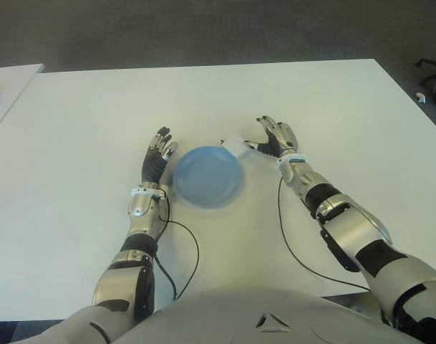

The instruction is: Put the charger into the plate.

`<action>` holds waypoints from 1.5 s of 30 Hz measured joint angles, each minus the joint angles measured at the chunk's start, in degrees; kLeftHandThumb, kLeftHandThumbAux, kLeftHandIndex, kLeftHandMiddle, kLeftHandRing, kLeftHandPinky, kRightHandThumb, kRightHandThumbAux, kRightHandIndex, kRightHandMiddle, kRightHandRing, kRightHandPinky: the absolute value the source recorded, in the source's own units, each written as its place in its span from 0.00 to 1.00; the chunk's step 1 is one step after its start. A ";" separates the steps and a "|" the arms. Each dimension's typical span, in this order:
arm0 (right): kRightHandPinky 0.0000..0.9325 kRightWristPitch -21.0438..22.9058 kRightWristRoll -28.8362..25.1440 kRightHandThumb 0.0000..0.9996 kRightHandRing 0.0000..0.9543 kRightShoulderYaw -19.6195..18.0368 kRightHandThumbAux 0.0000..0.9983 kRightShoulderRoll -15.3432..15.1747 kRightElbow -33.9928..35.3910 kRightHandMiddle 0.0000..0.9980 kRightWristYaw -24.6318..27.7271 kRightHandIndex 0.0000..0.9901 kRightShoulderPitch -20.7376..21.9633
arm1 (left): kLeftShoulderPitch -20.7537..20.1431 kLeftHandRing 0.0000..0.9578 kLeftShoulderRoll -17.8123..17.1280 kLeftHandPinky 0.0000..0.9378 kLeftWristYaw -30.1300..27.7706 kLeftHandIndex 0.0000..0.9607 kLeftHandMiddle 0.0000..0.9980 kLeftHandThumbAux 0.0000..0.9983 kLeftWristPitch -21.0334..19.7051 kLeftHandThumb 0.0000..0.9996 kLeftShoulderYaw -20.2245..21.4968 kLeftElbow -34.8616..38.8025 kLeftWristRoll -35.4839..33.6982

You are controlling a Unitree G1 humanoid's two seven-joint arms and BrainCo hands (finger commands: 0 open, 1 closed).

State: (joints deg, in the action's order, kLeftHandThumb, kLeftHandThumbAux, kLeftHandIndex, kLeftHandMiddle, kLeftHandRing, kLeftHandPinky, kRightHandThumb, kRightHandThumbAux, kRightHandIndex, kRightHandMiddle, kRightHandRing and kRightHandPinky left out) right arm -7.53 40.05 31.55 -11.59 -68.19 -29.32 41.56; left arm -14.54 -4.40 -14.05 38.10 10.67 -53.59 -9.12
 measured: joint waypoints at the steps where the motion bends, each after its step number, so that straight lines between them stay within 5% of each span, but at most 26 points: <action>1: 0.00 0.47 -0.02 0.03 0.00 -0.17 0.34 0.49 0.00 0.00 -0.24 0.00 -0.01 | 0.04 0.00 0.01 0.00 0.00 0.00 0.01 0.54 -0.09 0.04 -0.05 0.11 0.00; 21: 0.00 9.63 2.28 0.14 0.00 2.05 0.25 3.59 0.22 0.00 -3.32 0.00 0.01 | 0.77 0.00 0.34 0.00 0.00 0.00 0.01 0.53 -0.64 0.05 -0.35 1.44 0.09; 45: 0.00 10.05 7.65 0.22 0.00 5.71 0.20 -11.68 6.50 0.00 -4.13 0.00 -2.96 | 0.79 0.00 0.32 0.00 0.00 0.00 0.01 0.53 -0.51 0.06 -0.13 1.47 -0.01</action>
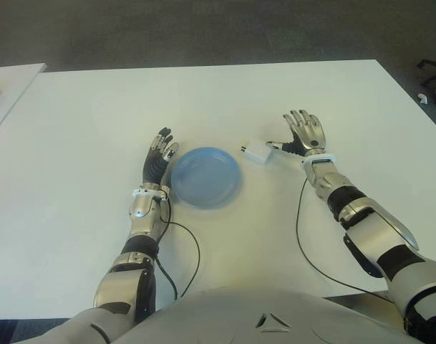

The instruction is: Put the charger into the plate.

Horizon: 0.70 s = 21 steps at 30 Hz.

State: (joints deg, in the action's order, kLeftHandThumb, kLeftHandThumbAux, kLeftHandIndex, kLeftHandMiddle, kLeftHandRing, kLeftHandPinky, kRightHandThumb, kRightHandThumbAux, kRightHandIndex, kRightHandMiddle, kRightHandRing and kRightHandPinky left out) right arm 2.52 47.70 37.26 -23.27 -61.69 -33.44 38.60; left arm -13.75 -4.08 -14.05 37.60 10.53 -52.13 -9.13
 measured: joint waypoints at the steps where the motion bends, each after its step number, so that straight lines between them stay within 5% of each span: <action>1: 0.00 -0.01 0.18 0.23 0.00 0.03 0.20 -0.49 0.32 0.00 0.02 0.00 -0.19 | -0.03 0.00 -0.02 0.00 0.00 0.00 0.01 0.53 0.04 0.06 0.02 -0.05 0.00; 21: 0.00 0.01 1.85 0.23 0.00 -0.04 0.21 -7.46 5.58 0.00 3.56 0.00 -2.60 | -0.85 0.00 -0.35 0.00 -0.18 0.00 0.01 0.52 0.70 0.07 0.35 -1.58 0.00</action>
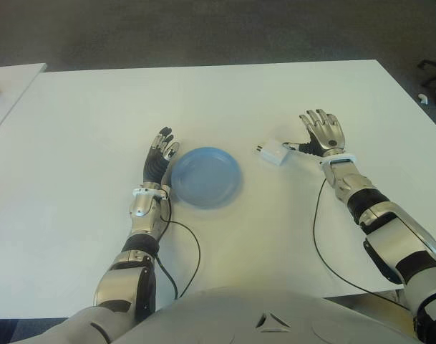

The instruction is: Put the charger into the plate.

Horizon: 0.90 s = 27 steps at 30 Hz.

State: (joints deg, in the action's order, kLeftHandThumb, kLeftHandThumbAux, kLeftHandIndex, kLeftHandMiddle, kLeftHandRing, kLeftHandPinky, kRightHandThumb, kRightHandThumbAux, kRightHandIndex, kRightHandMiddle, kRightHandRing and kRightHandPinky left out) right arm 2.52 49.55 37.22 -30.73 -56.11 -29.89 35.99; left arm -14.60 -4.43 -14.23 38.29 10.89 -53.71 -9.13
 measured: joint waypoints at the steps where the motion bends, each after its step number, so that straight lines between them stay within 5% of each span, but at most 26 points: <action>1: 0.00 0.01 0.02 0.23 0.00 -0.02 0.21 -0.14 0.39 0.00 0.16 0.00 -0.13 | -0.03 0.00 -0.05 0.00 0.00 0.00 0.01 0.52 0.05 0.07 0.00 -0.12 0.00; 14: 0.00 -0.23 -0.11 0.22 0.00 -1.68 0.22 -2.41 6.07 0.00 2.01 0.00 -3.28 | -0.48 0.00 -0.30 0.00 -0.01 0.00 0.01 0.53 0.07 0.05 -0.02 -0.77 0.00; 27: 0.00 -6.53 -6.93 0.22 0.00 -10.54 0.19 -2.30 8.95 0.00 0.46 0.00 -7.27 | -0.64 0.00 -0.55 0.00 -0.03 0.00 0.01 0.53 0.02 0.05 -0.03 -1.08 0.01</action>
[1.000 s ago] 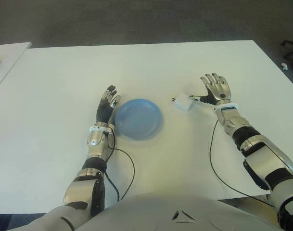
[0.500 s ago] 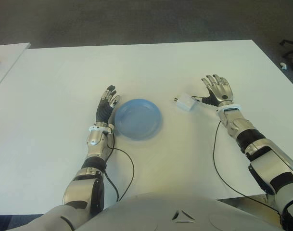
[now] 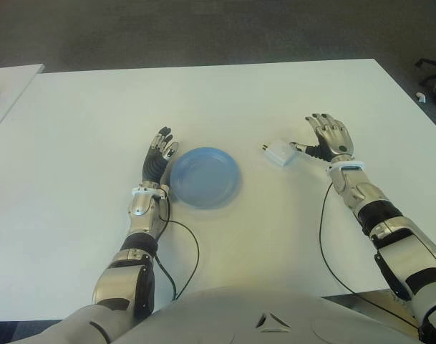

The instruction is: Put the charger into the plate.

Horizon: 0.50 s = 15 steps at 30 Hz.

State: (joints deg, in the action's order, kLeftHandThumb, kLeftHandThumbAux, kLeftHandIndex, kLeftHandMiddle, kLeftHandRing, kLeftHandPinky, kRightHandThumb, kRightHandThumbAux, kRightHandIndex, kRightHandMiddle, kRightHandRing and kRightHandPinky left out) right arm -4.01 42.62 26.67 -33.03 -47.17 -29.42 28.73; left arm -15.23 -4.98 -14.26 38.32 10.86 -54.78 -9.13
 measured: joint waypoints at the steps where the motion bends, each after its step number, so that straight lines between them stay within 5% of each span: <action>1: 0.00 -0.17 -0.85 0.22 0.00 -1.09 0.18 0.15 0.65 0.00 -0.03 0.00 -0.13 | -0.02 0.00 0.00 0.00 0.00 0.00 0.01 0.53 -0.03 0.05 0.00 -0.02 0.00; 8: 0.00 -0.95 -5.93 0.24 0.00 -7.03 0.15 2.31 9.66 0.00 0.38 0.00 -1.60 | -0.21 0.00 -0.06 0.00 0.00 0.00 0.00 0.53 -0.17 0.05 0.00 -0.26 0.00; 15: 0.00 -3.58 -8.40 0.24 0.00 -8.89 0.14 5.39 13.93 0.00 2.20 0.00 -2.94 | -0.78 0.00 -0.05 0.00 -0.01 0.00 0.01 0.53 -0.40 0.05 -0.07 -0.79 0.01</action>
State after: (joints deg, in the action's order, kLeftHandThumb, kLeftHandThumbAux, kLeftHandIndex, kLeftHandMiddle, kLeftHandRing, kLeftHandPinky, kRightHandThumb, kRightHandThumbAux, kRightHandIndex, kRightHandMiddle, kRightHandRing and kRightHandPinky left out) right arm -7.59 34.22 17.78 -27.65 -33.23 -27.22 25.79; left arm -16.01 -5.03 -14.27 37.92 10.79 -55.58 -9.12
